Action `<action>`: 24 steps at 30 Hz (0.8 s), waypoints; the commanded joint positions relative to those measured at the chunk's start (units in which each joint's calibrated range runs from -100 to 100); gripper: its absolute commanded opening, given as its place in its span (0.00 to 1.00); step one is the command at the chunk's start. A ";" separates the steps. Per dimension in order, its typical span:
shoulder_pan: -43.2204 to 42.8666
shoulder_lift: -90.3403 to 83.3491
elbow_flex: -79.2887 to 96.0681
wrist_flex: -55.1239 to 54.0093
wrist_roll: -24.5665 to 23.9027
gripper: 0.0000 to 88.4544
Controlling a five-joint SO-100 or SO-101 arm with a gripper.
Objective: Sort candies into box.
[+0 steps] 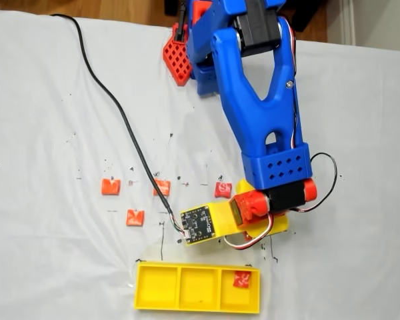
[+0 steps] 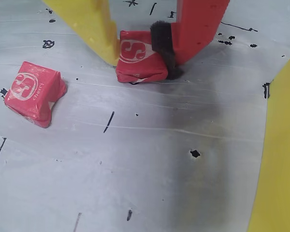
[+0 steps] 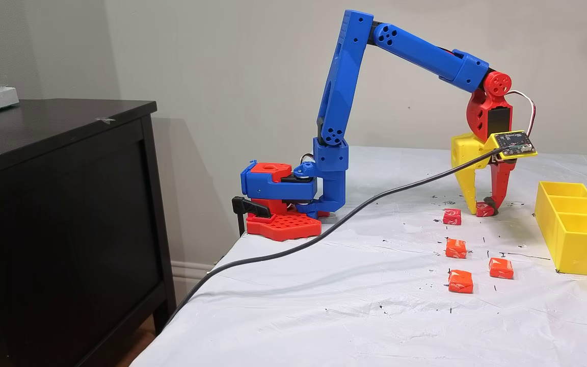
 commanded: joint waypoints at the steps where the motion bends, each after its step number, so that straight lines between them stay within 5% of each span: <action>1: 0.81 -11.85 -0.11 0.49 0.88 0.00; 11: 7.52 -24.57 -3.29 -1.64 2.25 0.00; 24: 14.31 -14.73 -17.22 -1.72 1.12 0.00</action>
